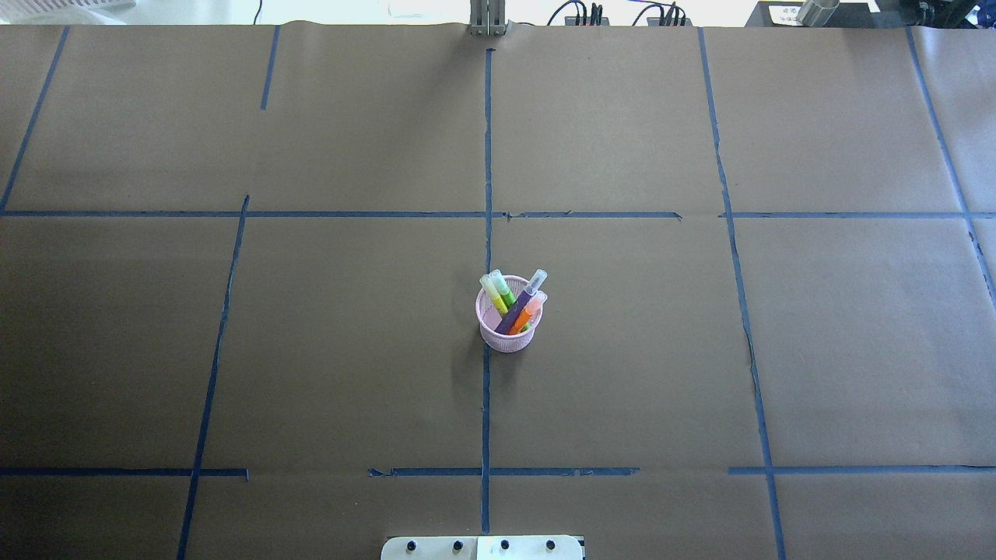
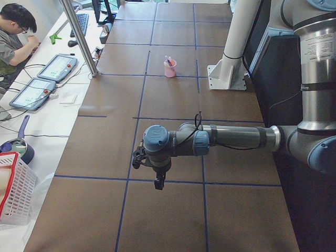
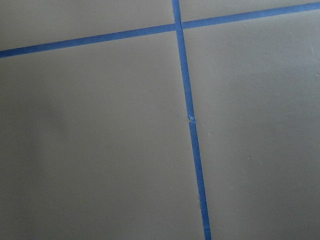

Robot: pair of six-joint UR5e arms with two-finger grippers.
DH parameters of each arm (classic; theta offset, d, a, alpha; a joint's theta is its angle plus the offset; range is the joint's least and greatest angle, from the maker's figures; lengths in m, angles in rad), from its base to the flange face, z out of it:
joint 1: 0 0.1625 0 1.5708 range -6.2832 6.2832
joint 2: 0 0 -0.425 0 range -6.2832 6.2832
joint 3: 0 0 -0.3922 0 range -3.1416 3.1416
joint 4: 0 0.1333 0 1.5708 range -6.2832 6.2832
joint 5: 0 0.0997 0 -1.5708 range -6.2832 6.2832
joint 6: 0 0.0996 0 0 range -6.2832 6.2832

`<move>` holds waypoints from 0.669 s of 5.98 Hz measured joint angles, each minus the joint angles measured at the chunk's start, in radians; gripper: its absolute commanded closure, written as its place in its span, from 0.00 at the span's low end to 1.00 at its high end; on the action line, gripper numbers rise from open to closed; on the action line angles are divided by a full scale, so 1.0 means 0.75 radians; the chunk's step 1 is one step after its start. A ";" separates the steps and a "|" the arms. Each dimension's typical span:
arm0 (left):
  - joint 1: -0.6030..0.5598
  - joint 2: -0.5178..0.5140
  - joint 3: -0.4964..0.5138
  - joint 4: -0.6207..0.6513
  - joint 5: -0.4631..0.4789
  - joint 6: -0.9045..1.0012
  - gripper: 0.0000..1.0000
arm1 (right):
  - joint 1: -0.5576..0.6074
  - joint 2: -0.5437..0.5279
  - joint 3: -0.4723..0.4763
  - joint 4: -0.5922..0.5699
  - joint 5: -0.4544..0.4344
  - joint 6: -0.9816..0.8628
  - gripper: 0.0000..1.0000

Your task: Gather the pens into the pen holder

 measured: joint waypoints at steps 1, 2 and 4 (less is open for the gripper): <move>0.000 0.004 -0.002 -0.001 -0.001 0.000 0.00 | 0.000 -0.001 -0.007 0.000 0.035 0.000 0.00; 0.001 0.010 -0.003 -0.004 -0.002 0.000 0.00 | 0.000 -0.001 -0.012 0.000 0.054 -0.001 0.00; 0.000 0.013 -0.004 -0.007 -0.003 0.000 0.00 | 0.000 -0.001 -0.013 0.000 0.062 -0.001 0.00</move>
